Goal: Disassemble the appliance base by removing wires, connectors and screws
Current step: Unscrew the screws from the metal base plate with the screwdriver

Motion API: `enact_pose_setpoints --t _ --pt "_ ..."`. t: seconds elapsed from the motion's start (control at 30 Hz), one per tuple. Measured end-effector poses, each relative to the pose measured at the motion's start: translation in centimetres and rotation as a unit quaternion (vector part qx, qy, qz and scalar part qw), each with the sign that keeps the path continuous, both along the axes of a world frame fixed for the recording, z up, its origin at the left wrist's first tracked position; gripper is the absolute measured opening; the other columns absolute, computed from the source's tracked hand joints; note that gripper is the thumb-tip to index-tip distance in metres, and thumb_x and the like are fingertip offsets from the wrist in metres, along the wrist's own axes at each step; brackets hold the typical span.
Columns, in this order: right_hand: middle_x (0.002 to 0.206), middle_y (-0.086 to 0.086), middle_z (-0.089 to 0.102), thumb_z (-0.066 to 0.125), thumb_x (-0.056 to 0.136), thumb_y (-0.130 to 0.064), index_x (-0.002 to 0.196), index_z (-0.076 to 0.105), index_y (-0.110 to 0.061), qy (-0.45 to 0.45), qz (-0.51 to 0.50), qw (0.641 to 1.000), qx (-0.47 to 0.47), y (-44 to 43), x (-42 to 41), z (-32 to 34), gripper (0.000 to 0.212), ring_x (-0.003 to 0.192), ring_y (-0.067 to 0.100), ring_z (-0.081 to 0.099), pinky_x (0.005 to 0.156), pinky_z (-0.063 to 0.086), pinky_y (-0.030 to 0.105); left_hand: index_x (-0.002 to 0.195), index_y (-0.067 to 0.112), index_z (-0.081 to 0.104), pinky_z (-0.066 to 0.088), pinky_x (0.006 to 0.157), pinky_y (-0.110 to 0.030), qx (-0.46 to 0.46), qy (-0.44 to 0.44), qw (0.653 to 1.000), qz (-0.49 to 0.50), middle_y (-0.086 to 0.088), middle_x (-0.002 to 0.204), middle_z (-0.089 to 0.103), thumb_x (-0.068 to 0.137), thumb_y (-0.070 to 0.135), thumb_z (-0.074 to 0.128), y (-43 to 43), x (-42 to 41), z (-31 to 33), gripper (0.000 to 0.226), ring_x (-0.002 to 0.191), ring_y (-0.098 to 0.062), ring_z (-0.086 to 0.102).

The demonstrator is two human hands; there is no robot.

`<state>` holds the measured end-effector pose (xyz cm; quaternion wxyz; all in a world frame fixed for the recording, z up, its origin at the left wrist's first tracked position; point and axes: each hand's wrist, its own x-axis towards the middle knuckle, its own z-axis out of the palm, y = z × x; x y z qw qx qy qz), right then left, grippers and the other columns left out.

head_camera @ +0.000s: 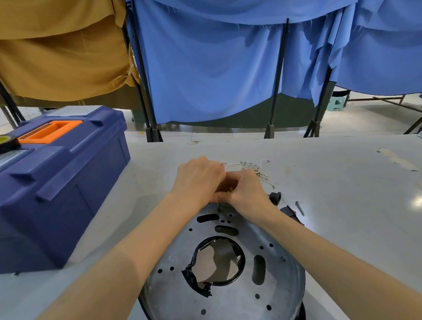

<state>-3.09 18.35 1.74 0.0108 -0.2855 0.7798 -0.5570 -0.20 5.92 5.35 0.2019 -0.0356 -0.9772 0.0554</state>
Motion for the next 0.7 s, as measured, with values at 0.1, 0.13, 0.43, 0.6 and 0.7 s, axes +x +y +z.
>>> enact_pose_setpoints --t 0.1,0.13,0.43,0.6,0.7 --pt "0.068 0.008 0.072 0.077 0.076 0.001 0.073 0.072 -0.002 -0.021 -0.014 1.0 -0.013 -0.3 0.1 0.0 0.006 0.062 0.01 0.067 0.059 0.053 0.022 0.08 0.018 0.049 0.039 0.059 -0.036 0.019 0.014 1.0 -0.006 -0.004 0.07 0.047 0.101 0.036 0.044 0.2 0.1 -0.1 0.028 0.075 -0.027 0.057" --pt "0.069 0.009 0.073 0.075 0.077 0.002 0.073 0.072 -0.002 -0.028 -0.016 0.999 -0.013 -0.3 0.1 0.1 0.007 0.062 0.01 0.067 0.059 0.054 0.023 0.081 0.017 0.048 0.038 0.06 -0.035 0.08 0.012 0.997 -0.013 -0.002 0.073 0.05 0.099 0.043 0.043 0.1 0.1 -0.3 0.032 0.074 -0.025 0.056" --pt "0.063 0.0 0.067 0.078 0.075 -0.003 0.07 0.073 -0.01 -0.042 -0.016 0.999 0.004 -0.1 0.1 0.2 0.01 0.058 0.005 0.059 0.063 0.047 0.013 0.092 0.019 0.076 0.05 0.066 -0.017 0.666 -0.071 0.72 -0.179 -0.004 0.084 0.075 0.085 -0.002 0.067 -2.4 1.1 -1.2 0.024 0.079 -0.016 0.066" --pt "0.072 0.013 0.072 0.075 0.074 0.005 0.071 0.074 -0.007 -0.061 -0.001 0.998 -0.029 0.1 0.0 0.3 0.012 0.072 0.016 0.066 0.082 0.054 0.033 0.097 0.016 0.076 0.052 0.067 -0.018 0.658 -0.141 0.71 -0.206 -0.007 0.09 0.076 0.091 -0.001 0.057 -2.9 0.5 -1.1 0.026 0.069 -0.007 0.066" --pt "0.068 0.0 0.073 0.073 0.075 0.006 0.068 0.074 -0.01 -0.069 0.021 0.997 -0.033 0.3 -0.1 0.3 0.018 0.074 0.013 0.069 0.084 0.055 0.026 0.093 0.012 0.073 0.051 0.059 -0.018 0.65 -0.153 0.711 -0.22 -0.005 0.085 0.074 0.093 -0.002 0.054 -2.8 0.3 -1.2 0.024 0.057 -0.006 0.062"
